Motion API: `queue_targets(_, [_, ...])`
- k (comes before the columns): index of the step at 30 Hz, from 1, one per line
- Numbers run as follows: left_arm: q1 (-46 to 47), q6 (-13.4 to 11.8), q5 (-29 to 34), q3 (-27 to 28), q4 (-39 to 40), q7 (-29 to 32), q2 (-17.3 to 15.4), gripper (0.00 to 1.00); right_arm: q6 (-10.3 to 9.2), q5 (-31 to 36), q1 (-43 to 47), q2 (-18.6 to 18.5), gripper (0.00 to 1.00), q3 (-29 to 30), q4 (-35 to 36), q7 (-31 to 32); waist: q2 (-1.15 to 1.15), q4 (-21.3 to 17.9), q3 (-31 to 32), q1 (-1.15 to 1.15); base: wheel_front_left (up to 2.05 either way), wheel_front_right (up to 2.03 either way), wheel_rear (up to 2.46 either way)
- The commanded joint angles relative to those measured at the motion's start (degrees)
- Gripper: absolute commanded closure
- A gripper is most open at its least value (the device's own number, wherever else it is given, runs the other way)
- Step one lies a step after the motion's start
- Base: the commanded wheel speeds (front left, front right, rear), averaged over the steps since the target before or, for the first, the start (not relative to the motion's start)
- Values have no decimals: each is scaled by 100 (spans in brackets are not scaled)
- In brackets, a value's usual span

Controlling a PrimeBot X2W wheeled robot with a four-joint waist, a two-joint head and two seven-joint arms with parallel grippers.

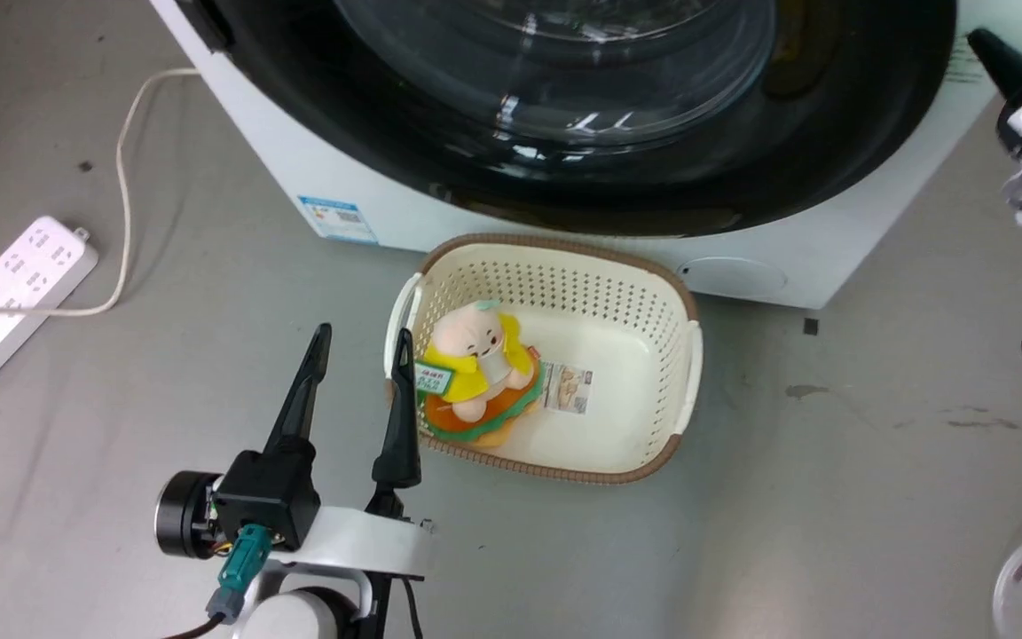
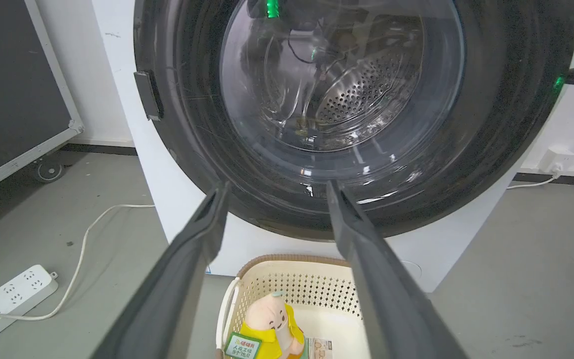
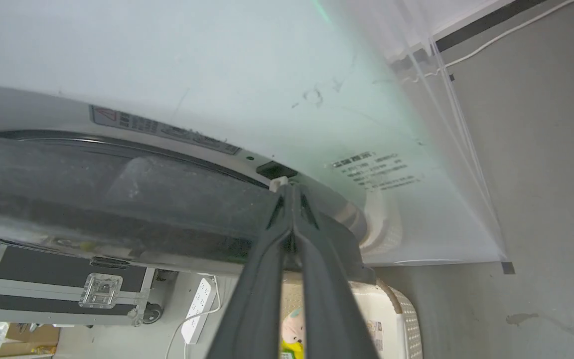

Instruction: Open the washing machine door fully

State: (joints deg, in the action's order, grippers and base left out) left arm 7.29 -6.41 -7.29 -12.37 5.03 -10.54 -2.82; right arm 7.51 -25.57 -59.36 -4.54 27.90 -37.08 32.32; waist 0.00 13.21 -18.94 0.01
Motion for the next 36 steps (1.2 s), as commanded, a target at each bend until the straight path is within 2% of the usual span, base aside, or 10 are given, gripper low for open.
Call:
queue_targets(1, [86,-31,-49,-35,27,-50,-4,0,-1,-79,-237,-48,100,93,-125,79,0,51,-54,-1,0,0,0])
queue_targets(10, [189,-125,-143,-199,75,-157,-5,0,-1,-135,-972,-106,100,642,-759,732,0,241,-252,-1,0,0,0])
queue_targets(16, [240,-179,-189,-252,75,-229,-5,0,-1,-91,-1131,-151,100,823,-1045,1250,0,306,-269,-1,0,0,0])
queue_targets(25, [211,-199,-179,-249,67,-337,-5,0,-2,-208,-838,-87,100,1013,-1146,1965,0,294,17,-1,0,0,0])
queue_targets(36, [-73,-130,-104,-165,-24,-446,-6,0,-2,-920,-154,137,100,1141,-947,2856,0,226,579,-1,0,0,0])
